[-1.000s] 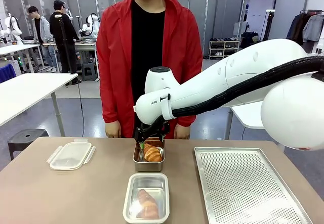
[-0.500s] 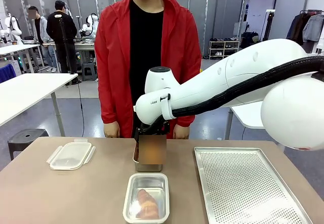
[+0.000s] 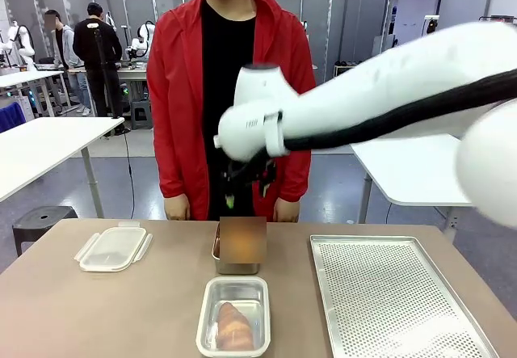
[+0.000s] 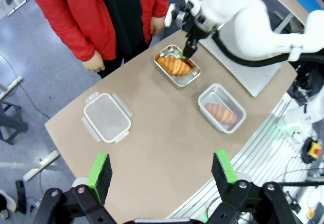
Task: Place the bread into the airtight container.
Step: Pick up a Butter Roll and place it into an empty Airtight Container.
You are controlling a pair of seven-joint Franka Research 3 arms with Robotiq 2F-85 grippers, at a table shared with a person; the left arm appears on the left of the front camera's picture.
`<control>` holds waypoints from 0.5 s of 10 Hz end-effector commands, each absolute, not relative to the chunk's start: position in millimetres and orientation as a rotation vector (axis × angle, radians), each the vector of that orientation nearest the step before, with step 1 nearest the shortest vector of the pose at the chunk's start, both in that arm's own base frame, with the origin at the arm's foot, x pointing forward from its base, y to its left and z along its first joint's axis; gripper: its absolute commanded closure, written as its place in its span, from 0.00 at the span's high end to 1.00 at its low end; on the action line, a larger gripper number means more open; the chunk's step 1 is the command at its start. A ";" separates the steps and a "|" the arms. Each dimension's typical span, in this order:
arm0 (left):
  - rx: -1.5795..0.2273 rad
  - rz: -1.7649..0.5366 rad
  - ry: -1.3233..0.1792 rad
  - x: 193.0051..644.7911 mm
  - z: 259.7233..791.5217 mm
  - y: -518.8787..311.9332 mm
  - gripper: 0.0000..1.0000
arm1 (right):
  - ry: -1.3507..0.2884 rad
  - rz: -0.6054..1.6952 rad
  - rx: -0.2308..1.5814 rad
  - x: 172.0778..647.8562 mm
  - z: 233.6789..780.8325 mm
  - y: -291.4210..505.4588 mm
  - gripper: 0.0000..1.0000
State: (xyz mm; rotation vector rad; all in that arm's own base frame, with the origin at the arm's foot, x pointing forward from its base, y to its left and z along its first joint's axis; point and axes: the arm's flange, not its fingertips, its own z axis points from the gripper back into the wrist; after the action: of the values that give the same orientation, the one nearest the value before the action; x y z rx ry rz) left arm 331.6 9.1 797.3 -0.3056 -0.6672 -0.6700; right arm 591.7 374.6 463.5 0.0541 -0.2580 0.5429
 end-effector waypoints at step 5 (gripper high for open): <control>-0.317 -0.681 -0.671 330.1 798.0 8.7 1.00 | -0.320 0.683 0.194 472.2 631.2 253.0 1.00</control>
State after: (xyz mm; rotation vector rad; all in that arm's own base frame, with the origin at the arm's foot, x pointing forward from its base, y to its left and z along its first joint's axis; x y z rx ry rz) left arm 331.6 9.3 797.4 -0.3055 -0.6674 -0.6696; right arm 500.4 290.4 635.4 0.1717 -0.3357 0.6338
